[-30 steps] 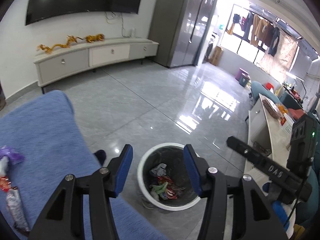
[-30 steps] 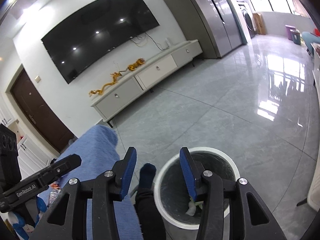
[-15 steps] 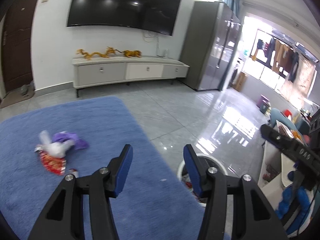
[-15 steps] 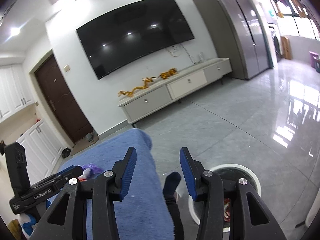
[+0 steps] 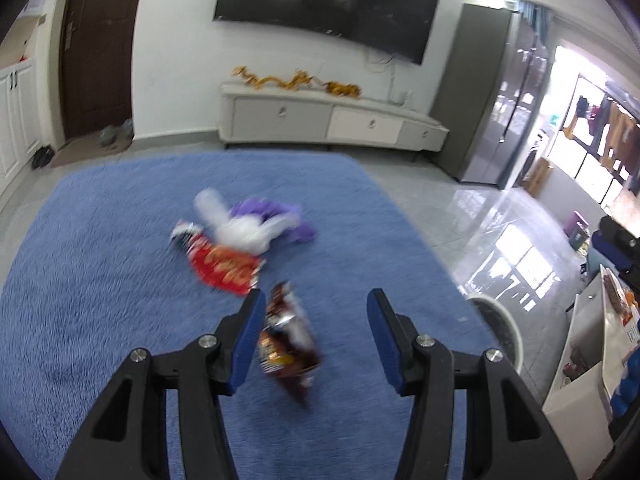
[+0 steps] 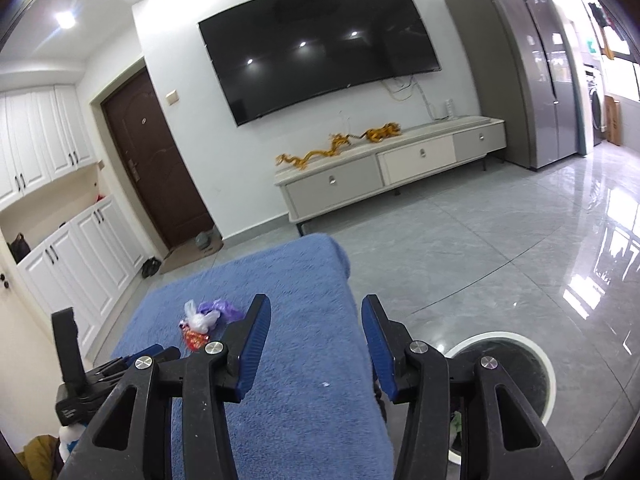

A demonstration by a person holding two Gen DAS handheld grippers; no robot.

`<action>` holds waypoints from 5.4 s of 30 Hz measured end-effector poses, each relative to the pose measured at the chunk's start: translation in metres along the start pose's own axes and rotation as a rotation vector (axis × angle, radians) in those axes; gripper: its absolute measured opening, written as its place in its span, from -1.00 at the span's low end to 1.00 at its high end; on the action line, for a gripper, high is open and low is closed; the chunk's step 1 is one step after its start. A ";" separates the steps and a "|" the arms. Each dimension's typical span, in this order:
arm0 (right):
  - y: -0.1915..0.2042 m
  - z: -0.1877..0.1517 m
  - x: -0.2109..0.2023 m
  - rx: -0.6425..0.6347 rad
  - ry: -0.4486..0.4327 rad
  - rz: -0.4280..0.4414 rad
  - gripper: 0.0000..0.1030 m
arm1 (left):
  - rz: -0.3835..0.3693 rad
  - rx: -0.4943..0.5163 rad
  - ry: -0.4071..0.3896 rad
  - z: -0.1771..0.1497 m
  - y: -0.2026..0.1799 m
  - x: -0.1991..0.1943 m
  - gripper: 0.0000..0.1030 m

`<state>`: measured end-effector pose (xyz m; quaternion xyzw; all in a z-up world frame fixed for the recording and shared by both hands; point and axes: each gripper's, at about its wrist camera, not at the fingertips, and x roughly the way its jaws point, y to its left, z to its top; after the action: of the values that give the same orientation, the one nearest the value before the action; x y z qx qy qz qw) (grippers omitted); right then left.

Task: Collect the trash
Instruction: 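Move both open tools back over the remaining trash on the rug, then grasp the brown chip bag with the left tool while the right tool grasps the clear plastic bag, then carry the chip bag and clear plastic bag over the trash bin and open both tools, then move both open tools back over the last items on the rug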

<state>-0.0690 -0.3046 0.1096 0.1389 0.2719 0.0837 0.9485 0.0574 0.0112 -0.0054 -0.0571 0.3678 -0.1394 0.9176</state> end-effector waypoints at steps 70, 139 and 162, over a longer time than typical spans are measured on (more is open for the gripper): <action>0.123 -0.019 0.127 0.018 0.272 0.476 -0.34 | 0.064 -0.226 -0.145 0.000 0.107 -0.063 -0.64; -0.161 -0.037 -0.054 0.294 -0.023 -0.288 0.11 | -0.393 0.234 0.131 0.031 -0.262 0.060 0.03; -0.011 0.009 -0.018 -0.007 -0.005 -0.054 0.16 | -0.105 -0.034 -0.060 0.041 -0.025 -0.031 0.11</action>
<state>-0.0786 -0.3211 0.1224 0.1282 0.2728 0.0587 0.9517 0.0591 -0.0034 0.0496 -0.0962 0.3388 -0.1795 0.9185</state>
